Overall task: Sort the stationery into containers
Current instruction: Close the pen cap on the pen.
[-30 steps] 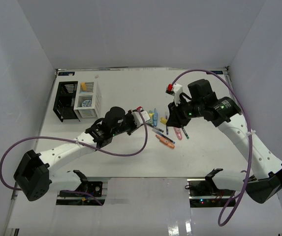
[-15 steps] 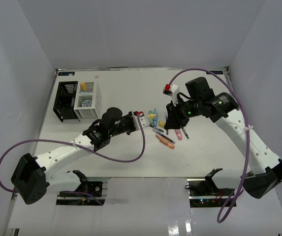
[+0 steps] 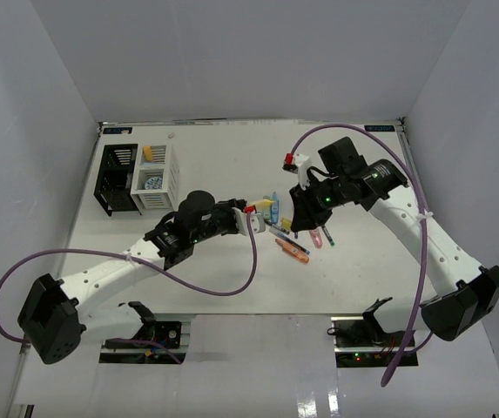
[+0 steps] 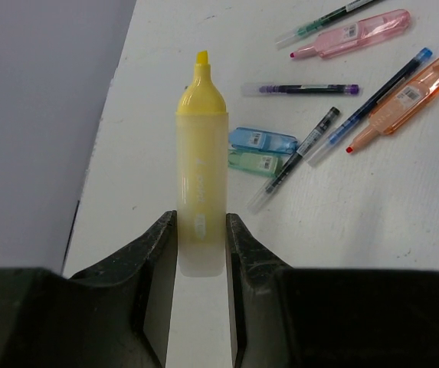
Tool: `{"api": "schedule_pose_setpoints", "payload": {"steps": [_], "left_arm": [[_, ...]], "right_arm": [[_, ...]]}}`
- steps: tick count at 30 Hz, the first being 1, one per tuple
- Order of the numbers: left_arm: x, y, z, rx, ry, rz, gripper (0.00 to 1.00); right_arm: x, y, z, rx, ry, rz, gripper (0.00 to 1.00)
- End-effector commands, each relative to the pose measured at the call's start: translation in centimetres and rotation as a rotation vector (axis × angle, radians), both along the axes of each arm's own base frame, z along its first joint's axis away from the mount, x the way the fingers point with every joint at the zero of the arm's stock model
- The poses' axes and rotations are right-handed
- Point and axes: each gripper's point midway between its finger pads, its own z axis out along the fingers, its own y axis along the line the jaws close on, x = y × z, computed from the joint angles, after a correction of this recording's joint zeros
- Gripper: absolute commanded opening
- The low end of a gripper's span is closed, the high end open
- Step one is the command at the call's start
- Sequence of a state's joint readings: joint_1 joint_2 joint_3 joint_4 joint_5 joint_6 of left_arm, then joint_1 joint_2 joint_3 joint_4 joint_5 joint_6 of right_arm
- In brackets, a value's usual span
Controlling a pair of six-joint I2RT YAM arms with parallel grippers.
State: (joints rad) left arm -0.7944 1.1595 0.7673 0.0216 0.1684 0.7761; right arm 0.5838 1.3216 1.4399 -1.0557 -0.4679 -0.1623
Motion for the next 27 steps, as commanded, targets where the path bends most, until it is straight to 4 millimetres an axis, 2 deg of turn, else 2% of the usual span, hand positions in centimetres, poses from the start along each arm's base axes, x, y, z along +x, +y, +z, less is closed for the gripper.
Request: {"api": "schedule_pose_setpoints", "payload": {"steps": [1,4,5,12,16,23,27], "left_arm": [[-0.2,0.6,1.1,0.036,-0.085,-0.019,0.0],[-0.1,0.8,1.6,0.053,-0.125,-0.03,0.0],[-0.3,1.0,1.0,0.078,-0.114,-0.035,0.0],[-0.6,1.0,1.3,0.108,-0.146,-0.07,0.0],[-0.9,1.0,1.3,0.11,-0.153,-0.086,0.0],[-1.1,1.0,1.6,0.117,-0.177,-0.103,0.0],[-1.2,0.7,1.8,0.117,-0.183,-0.112,0.0]], "right_arm": [[0.5,-0.4,-1.0,-0.045,0.008,-0.01,0.08],[1.3,-0.2,-1.8,-0.072,0.022,-0.018,0.08],[1.6,-0.1,-1.7,-0.072,0.018,-0.02,0.08],[3.9,0.7,-1.1,-0.087,-0.023,-0.041,0.08],[5.0,1.4,0.1,-0.063,-0.056,-0.044,0.08],[5.5,2.3,0.7,-0.033,-0.06,-0.025,0.08],[5.4,2.4,0.4,-0.034,-0.047,-0.017,0.08]]}}
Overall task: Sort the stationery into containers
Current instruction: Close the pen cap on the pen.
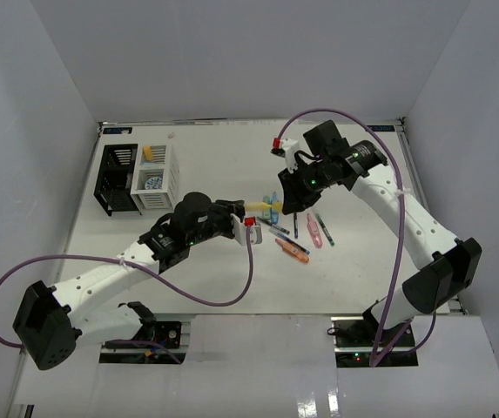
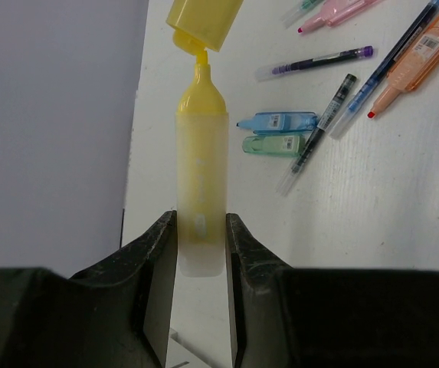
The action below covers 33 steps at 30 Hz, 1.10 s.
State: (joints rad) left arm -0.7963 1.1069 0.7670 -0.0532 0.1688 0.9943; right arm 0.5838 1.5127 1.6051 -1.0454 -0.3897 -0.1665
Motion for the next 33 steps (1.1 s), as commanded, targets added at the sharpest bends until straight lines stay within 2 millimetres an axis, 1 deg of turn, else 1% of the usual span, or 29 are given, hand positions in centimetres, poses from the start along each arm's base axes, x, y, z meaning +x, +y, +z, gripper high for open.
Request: {"api": "schedule_pose_setpoints", "payload": {"steps": [1,5,17,22,33], "left_arm": [[-0.7,-0.3,1.1,-0.012,-0.029,-0.041,0.0],[-0.8,-0.3,0.8,0.004,-0.042,-0.05,0.0],[-1.1,-0.7,1.2,0.004,-0.06,-0.075,0.0],[-1.2,-0.8,1.1,0.01,-0.065,-0.089,0.0],[-1.6,-1.3,0.7,0.027,-0.063,-0.122,0.0]], "right_arm": [[0.3,0.6,0.8,0.031,-0.021,0.026,0.08],[0.3,0.7,0.7,0.037,-0.013,0.035,0.08],[0.3,0.9,0.5,0.034,-0.008,0.044,0.08],[0.2,0.6,-0.1,0.02,-0.002,0.045,0.08],[-0.2,0.2,-0.7,0.004,0.003,0.054,0.08]]}}
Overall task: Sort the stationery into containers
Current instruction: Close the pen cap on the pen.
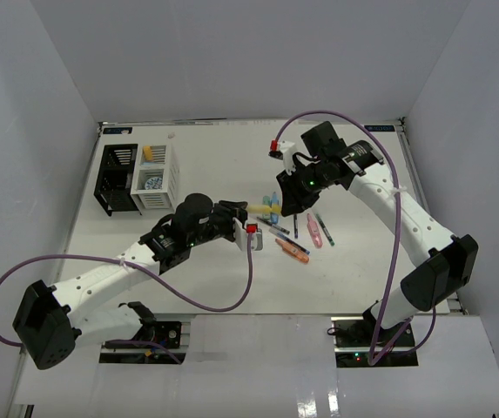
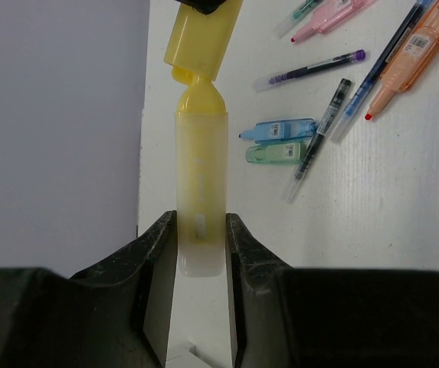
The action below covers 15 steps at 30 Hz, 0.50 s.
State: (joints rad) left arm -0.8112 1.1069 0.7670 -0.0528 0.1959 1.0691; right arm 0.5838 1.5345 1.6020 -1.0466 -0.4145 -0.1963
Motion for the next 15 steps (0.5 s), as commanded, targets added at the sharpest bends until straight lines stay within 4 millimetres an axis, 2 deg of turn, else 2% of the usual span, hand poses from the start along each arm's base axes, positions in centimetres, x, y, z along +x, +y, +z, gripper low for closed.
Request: {"api": "schedule_pose_setpoints", "payload": {"steps": [1,7,15], "left_arm": [[-1.07,-0.63,0.57,-0.004,-0.012,-0.061,0.0],[-1.06,-0.57,0.01,0.044,-0.039,-0.074,0.0],[-1.58,-1.12,-0.37,0.065,-0.042,-0.104,0.0]], "right_arm": [[-0.24,-0.1,-0.04,0.005,-0.01,0.022,0.08],[-0.63,-0.37,-0.73,-0.005,0.007,0.024,0.08],[-0.64,-0.18,-0.46,0.006,0.006,0.031,0.08]]}}
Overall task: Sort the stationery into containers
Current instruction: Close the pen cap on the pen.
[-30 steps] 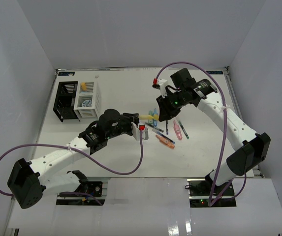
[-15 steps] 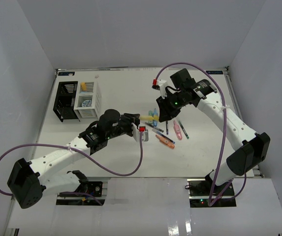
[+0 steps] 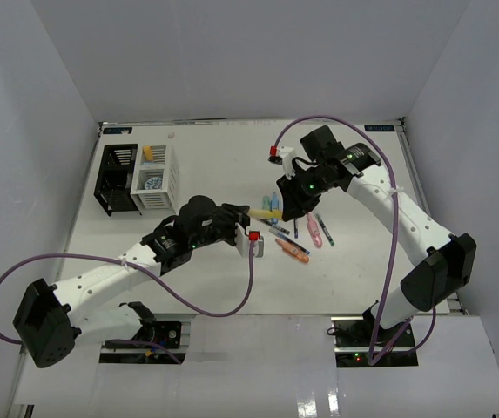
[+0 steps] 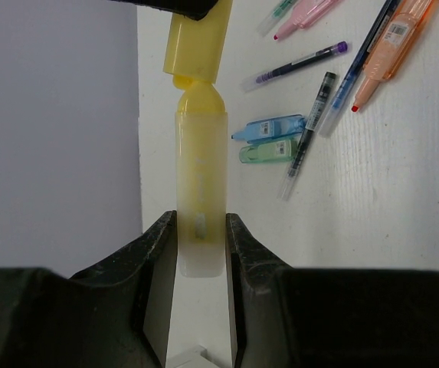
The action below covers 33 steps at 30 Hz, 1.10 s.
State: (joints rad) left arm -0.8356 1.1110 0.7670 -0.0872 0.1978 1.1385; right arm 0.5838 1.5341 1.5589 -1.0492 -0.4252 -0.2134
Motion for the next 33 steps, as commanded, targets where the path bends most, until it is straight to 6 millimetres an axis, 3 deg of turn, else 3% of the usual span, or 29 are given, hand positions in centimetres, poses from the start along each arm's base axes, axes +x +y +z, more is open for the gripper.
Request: {"api": "schedule_pose_setpoints", "payload": {"steps": [1,18,33], "left_arm": [[-0.9,-0.8,0.4,0.001,-0.011,-0.056,0.0],[-1.1,-1.7,1.2,-0.024,-0.019,-0.082,0.0],[-2.1,-2.6,0.6,0.006,-0.026,-0.131,0.0]], "right_arm": [[-0.1,0.2,0.9,0.029,-0.021,0.017,0.08],[-0.9,0.4,0.4,0.046,0.008,0.045,0.08],[-1.0,0.3,0.0,0.039,0.017,0.049,0.08]]}}
